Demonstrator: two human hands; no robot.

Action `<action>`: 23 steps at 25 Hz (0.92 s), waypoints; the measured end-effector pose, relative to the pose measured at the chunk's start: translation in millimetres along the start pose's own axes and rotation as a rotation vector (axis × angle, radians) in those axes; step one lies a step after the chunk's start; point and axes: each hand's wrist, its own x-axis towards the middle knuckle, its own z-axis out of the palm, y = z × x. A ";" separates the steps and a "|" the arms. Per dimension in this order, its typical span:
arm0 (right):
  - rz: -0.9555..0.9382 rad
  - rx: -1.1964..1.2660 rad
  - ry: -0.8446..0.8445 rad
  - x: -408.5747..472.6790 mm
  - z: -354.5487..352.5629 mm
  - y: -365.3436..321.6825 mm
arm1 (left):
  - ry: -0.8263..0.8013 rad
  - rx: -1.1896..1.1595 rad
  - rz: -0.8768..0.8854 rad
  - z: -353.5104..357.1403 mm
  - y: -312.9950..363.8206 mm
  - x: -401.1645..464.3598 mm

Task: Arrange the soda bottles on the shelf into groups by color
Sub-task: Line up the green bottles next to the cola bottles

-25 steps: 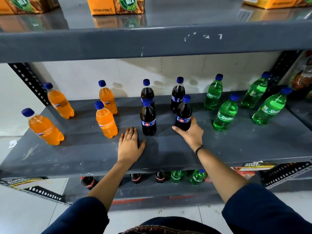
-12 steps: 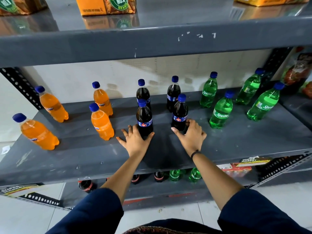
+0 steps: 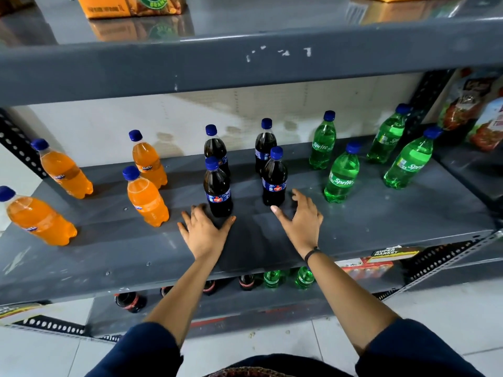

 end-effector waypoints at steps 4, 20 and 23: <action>0.088 0.138 0.207 -5.7 -44.6 28.7 | 0.160 -0.256 -0.031 9.7 20.4 -52.1; 0.208 0.065 0.085 122.0 -178.6 181.2 | -0.016 -0.359 0.043 146.1 214.5 -93.9; 0.206 0.012 0.101 128.6 -176.9 180.7 | 0.063 -0.353 -0.009 150.9 218.7 -93.3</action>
